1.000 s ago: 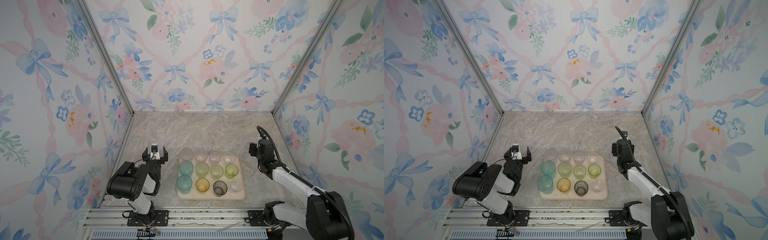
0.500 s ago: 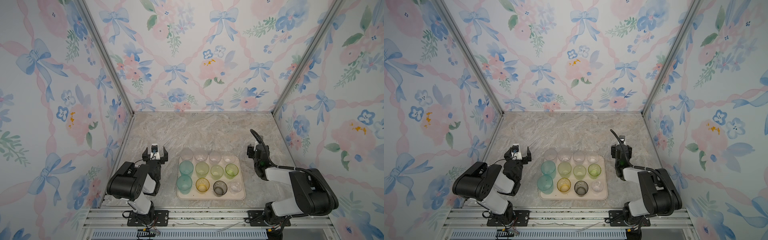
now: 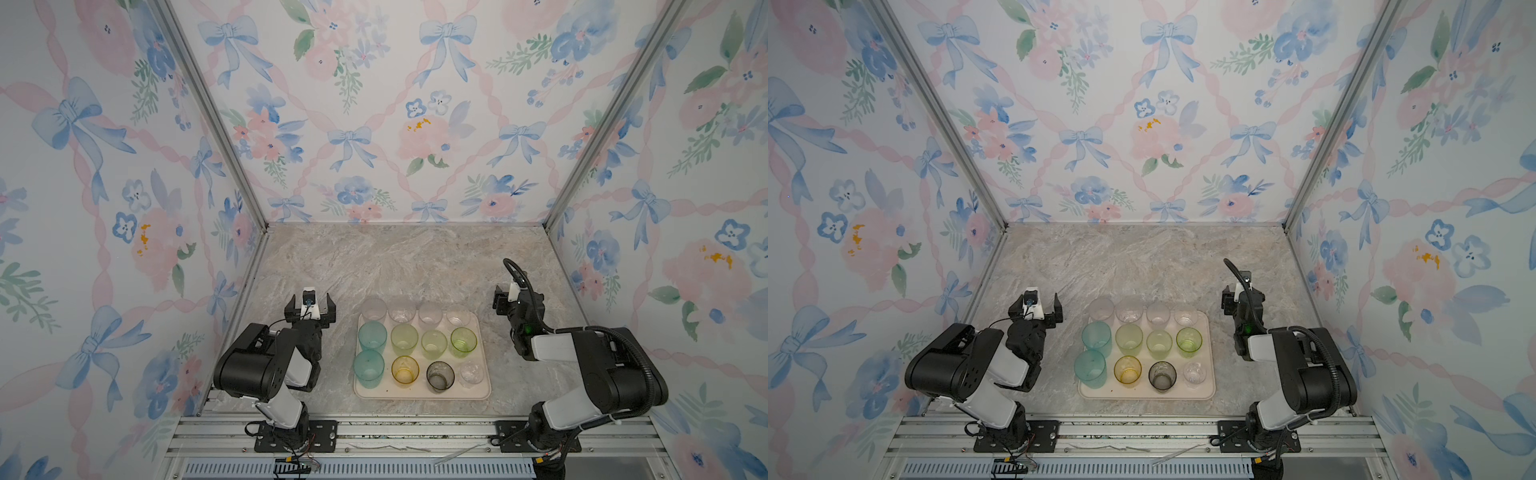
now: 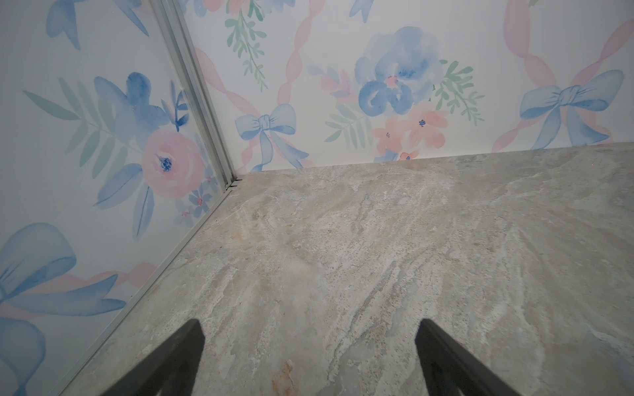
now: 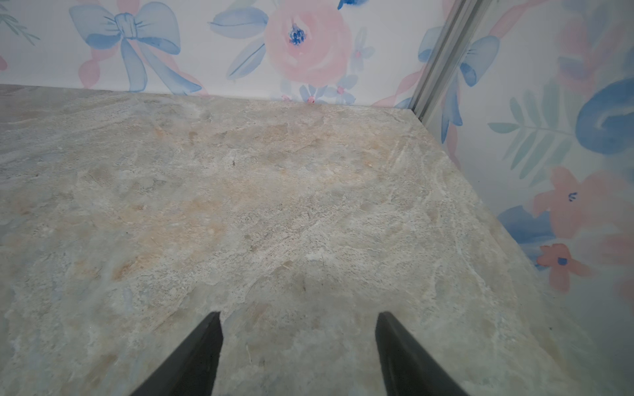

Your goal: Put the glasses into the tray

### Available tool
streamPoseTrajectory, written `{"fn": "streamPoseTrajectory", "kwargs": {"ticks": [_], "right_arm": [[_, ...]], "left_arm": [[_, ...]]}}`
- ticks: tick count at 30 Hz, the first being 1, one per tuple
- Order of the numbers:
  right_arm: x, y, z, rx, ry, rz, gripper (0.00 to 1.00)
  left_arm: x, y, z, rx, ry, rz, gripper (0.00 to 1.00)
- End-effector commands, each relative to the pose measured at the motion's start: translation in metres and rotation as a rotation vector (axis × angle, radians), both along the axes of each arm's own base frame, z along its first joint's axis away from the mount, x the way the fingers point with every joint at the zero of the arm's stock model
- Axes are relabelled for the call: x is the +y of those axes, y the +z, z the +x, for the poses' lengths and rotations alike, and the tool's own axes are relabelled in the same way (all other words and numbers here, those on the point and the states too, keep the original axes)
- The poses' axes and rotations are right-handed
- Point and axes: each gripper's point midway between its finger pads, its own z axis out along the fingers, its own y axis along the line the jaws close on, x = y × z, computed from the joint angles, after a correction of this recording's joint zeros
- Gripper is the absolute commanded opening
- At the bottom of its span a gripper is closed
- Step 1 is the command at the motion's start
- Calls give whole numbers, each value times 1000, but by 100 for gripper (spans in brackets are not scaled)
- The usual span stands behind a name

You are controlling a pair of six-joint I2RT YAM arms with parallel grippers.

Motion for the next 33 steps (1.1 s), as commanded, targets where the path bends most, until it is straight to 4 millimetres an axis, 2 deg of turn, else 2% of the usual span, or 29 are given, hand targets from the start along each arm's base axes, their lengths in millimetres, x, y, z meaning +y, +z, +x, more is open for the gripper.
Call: {"fn": "streamPoseTrajectory", "kwargs": {"ticks": [1,3,33], "right_arm": [[0,4,4,-17,17,44,99],[-1,4,4,-16,15,44,97],[-1,4,4,-18,16,44,97]], "left_arm": [[2,9,2,-33,7,-5,98],[2,9,2,-33,8,-5,98],[2,10,2,-34,6,-5,98]]}}
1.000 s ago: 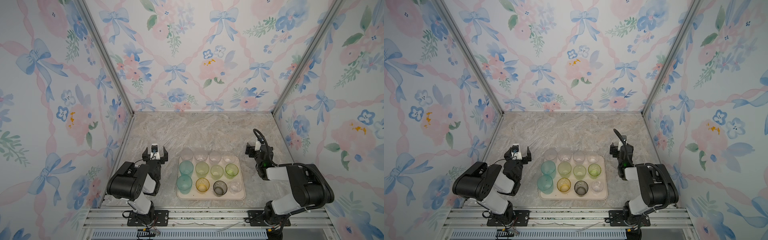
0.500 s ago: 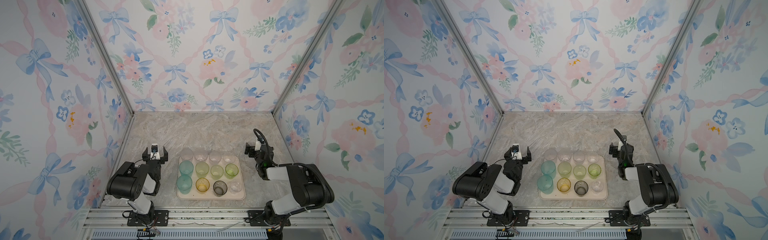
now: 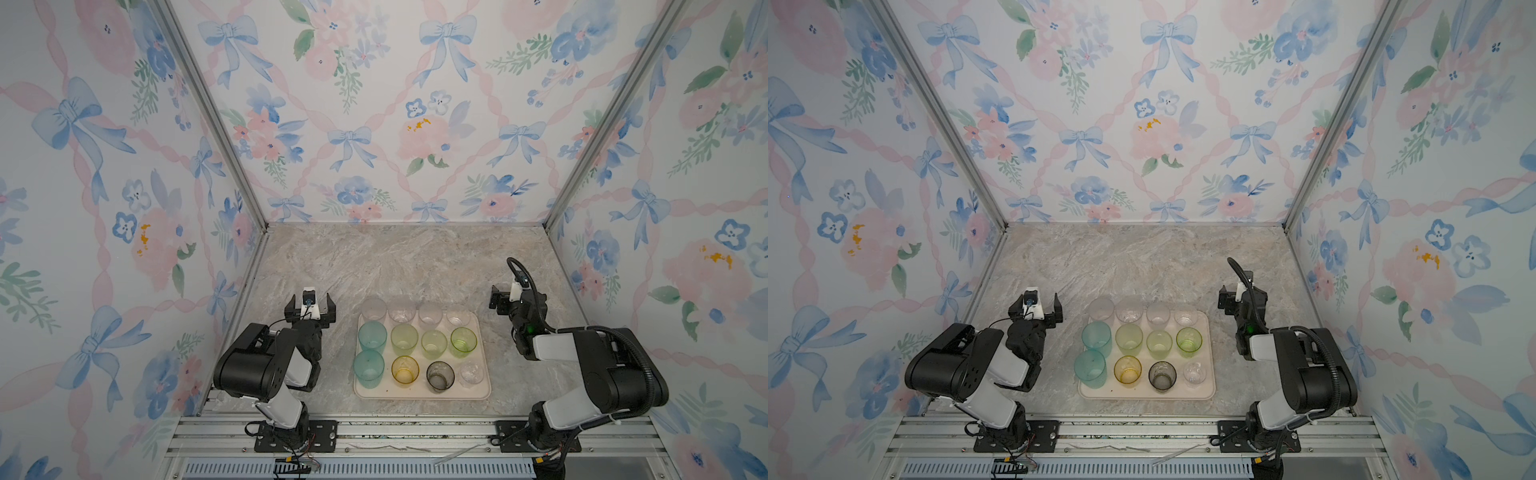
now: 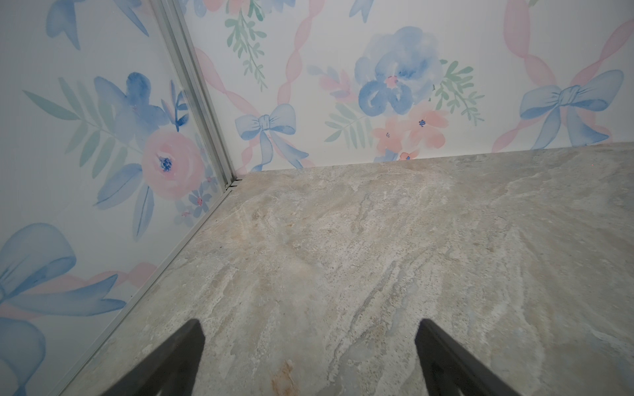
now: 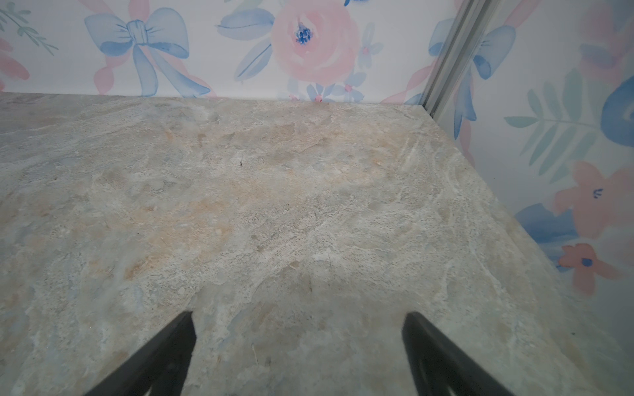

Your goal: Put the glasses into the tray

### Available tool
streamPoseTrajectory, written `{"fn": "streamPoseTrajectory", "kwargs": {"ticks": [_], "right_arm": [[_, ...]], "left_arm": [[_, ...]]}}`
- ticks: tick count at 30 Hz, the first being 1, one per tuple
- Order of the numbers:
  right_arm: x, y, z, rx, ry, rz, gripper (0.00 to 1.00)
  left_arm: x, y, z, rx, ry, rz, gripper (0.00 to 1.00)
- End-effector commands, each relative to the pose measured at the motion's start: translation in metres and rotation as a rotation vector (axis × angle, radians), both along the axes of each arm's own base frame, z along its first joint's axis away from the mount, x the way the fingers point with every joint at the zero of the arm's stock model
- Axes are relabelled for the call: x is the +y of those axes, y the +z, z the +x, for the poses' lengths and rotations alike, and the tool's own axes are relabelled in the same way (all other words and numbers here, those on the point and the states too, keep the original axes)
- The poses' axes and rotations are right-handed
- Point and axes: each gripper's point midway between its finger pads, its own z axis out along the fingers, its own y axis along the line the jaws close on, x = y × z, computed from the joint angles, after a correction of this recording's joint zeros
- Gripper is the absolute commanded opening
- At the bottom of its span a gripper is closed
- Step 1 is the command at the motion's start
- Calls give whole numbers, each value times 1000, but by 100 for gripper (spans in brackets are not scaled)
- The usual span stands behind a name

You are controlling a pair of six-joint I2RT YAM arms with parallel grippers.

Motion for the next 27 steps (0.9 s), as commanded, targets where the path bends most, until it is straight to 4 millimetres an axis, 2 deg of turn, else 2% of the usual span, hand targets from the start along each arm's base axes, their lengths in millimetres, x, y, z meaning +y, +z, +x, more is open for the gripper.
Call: {"fn": "streamPoseTrajectory", "kwargs": {"ticks": [1,27], "right_arm": [[-2,5,3,-17,-5,13,97],[-2,5,3,-17,-6,13,97]], "left_arm": [[2,9,2,-32,6,-5,98],[2,9,6,-23,9,-7,98]]}}
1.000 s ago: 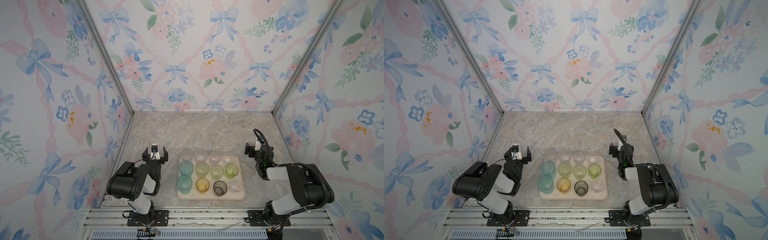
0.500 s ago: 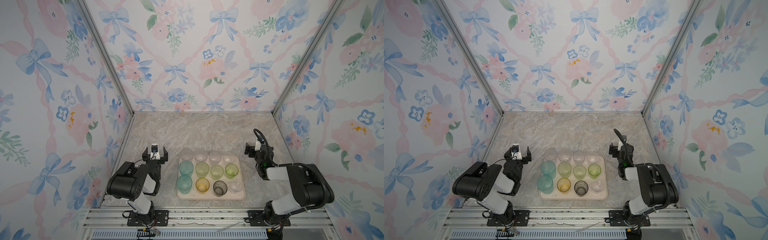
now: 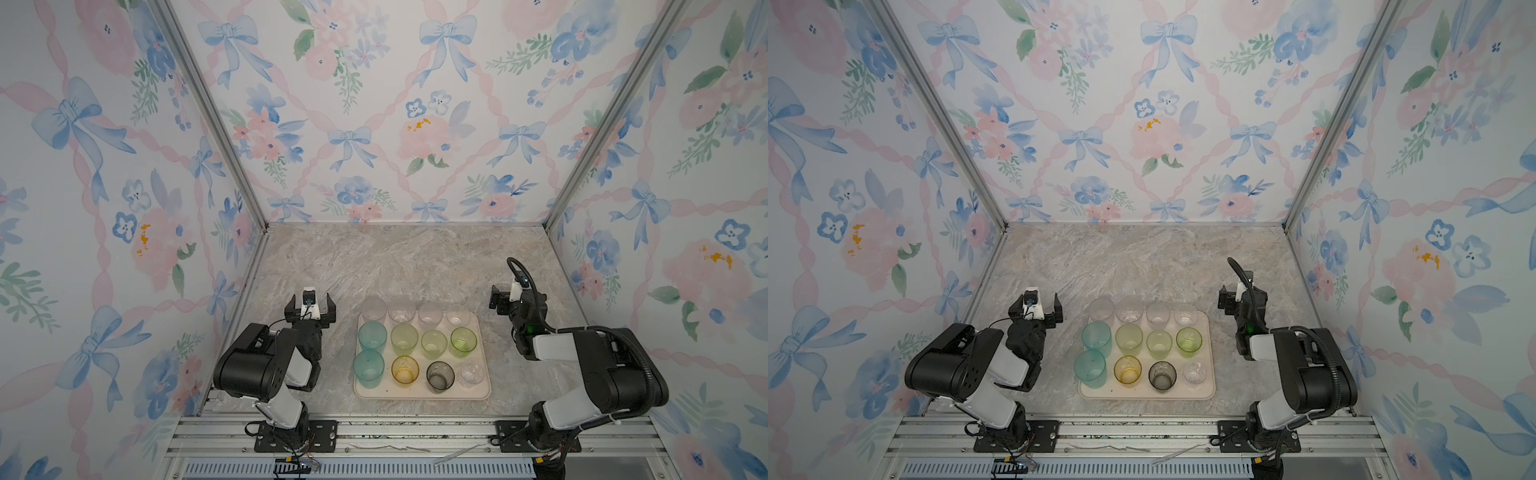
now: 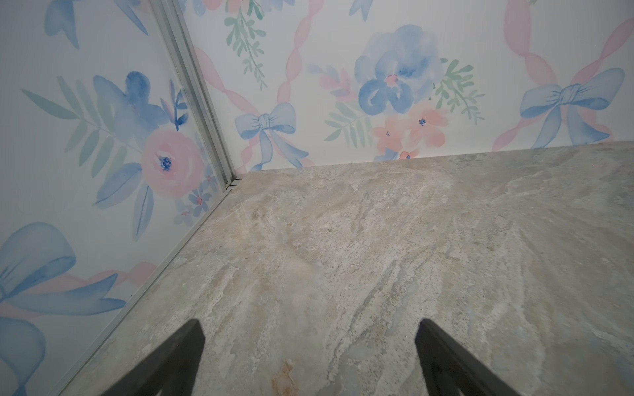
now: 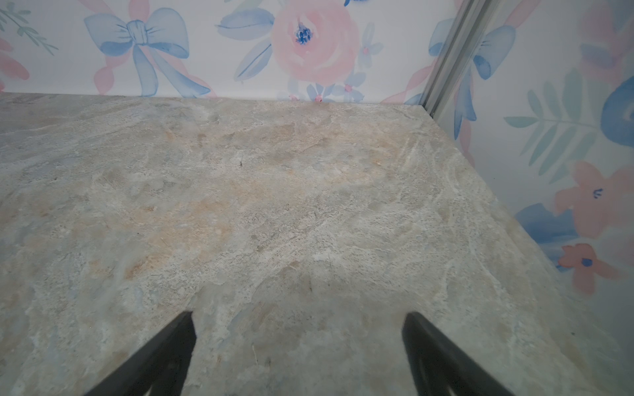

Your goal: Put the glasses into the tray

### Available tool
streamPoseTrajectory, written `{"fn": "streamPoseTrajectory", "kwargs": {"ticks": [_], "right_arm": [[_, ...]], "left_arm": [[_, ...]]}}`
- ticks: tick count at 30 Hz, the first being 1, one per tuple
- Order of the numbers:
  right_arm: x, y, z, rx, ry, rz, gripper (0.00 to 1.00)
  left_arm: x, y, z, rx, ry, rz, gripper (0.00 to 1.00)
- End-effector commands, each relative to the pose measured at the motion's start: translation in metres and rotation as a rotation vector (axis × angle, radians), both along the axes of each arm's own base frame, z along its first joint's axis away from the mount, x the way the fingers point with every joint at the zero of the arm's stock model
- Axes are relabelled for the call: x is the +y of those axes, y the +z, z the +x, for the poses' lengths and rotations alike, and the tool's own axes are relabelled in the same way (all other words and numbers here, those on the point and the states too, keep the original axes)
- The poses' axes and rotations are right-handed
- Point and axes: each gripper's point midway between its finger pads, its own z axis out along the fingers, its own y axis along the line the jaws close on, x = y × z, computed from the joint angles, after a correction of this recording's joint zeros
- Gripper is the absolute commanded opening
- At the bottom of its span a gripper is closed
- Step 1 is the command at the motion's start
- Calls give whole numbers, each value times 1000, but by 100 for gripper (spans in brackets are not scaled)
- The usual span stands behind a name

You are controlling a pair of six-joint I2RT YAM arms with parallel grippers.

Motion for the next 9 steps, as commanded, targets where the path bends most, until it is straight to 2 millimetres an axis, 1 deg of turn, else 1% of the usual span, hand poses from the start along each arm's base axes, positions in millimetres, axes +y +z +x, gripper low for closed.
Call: {"fn": "streamPoseTrajectory", "kwargs": {"ticks": [1,9], "right_arm": [[-2,5,3,-17,-5,12,97],[-2,5,4,-18,-6,13,97]], "left_arm": [[3,8,6,-20,7,-10,98],[4,7,8,-11,8,-14,98]]}}
